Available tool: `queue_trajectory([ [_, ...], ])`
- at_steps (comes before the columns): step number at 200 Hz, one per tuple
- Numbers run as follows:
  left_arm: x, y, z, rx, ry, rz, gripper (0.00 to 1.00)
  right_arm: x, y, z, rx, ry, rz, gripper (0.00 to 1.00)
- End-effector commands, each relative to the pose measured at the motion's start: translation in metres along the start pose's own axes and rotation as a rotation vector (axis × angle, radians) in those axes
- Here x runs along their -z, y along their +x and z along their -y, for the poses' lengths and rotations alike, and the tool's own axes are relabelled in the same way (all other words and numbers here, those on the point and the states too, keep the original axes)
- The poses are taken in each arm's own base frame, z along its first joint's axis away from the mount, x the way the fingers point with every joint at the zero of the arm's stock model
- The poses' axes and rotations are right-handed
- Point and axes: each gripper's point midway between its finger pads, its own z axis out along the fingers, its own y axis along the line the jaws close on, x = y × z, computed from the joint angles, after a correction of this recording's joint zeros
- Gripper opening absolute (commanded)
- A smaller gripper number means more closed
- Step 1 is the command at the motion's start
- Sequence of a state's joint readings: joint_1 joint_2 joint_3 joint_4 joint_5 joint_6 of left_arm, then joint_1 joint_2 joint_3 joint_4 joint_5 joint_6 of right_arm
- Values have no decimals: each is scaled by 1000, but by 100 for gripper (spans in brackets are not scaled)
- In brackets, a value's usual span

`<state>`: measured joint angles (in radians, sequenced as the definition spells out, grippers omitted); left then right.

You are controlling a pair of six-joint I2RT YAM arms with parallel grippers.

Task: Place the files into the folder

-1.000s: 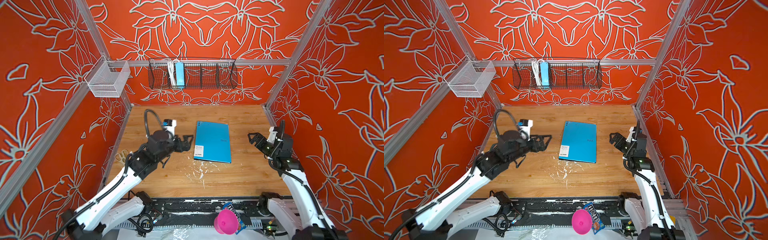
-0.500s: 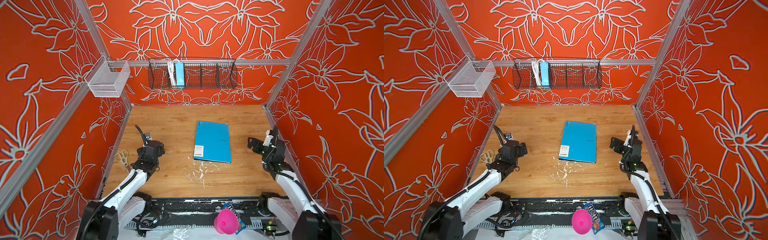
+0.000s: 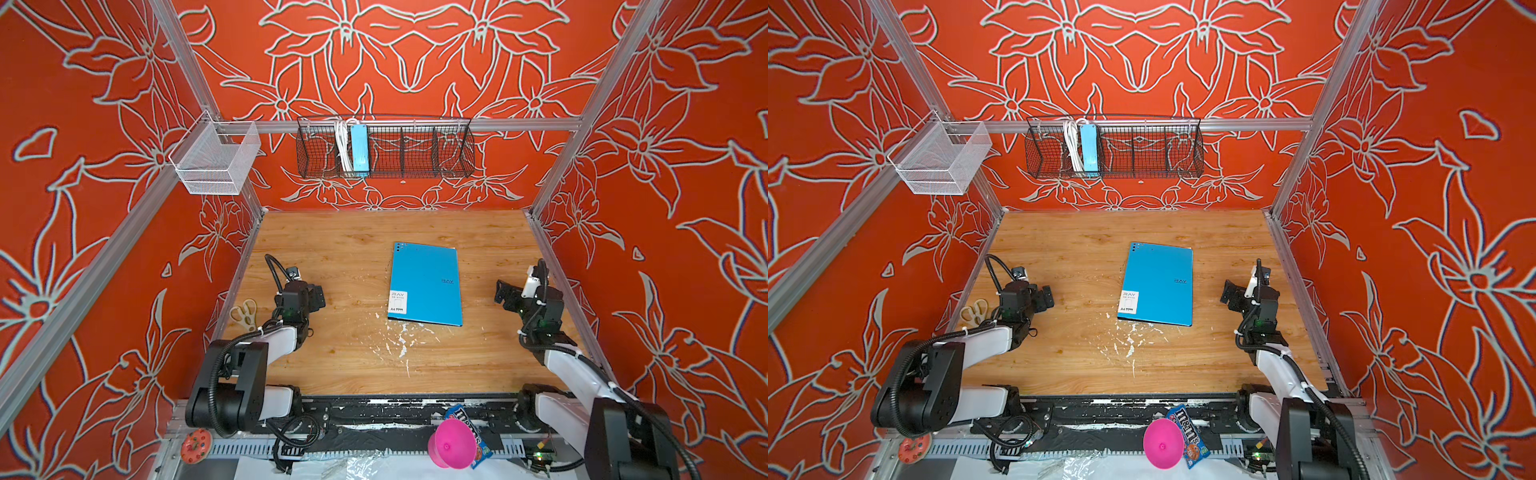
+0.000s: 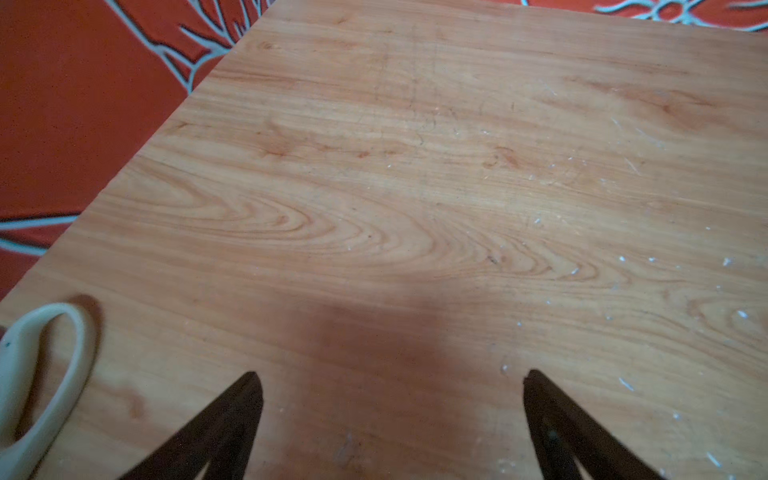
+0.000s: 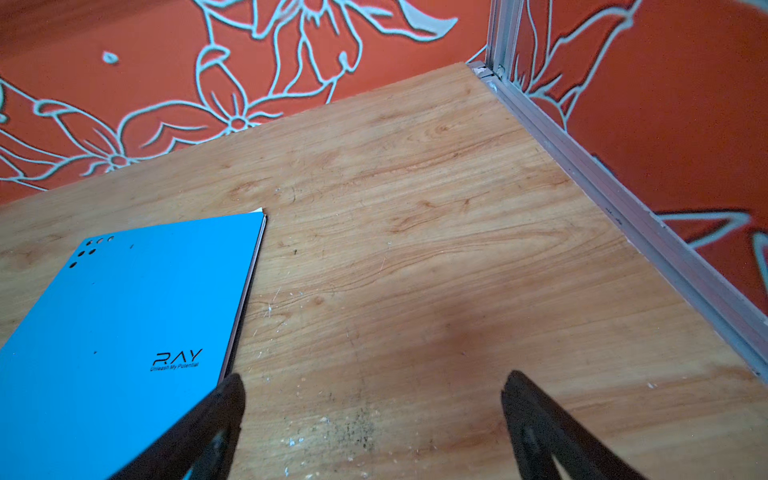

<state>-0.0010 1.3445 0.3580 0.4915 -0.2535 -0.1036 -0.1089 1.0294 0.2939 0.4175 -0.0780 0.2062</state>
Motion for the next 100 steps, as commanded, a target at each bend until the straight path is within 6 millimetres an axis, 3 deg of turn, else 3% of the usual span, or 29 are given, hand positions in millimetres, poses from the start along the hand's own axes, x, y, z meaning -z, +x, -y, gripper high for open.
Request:
queue_trajectory([
  [1, 0, -23, 11, -12, 45, 72, 98, -6, -14, -4, 91, -13, 82, 98],
  [26, 1, -22, 10, -12, 44, 71, 98, -21, 0, 2, 121, -4, 115, 97],
  [60, 1, -23, 11, -15, 46, 73, 98, -48, 15, -29, 224, -126, 60, 97],
  [100, 1, -23, 11, -13, 50, 70, 98, -50, 21, -31, 259, -103, 0, 98],
])
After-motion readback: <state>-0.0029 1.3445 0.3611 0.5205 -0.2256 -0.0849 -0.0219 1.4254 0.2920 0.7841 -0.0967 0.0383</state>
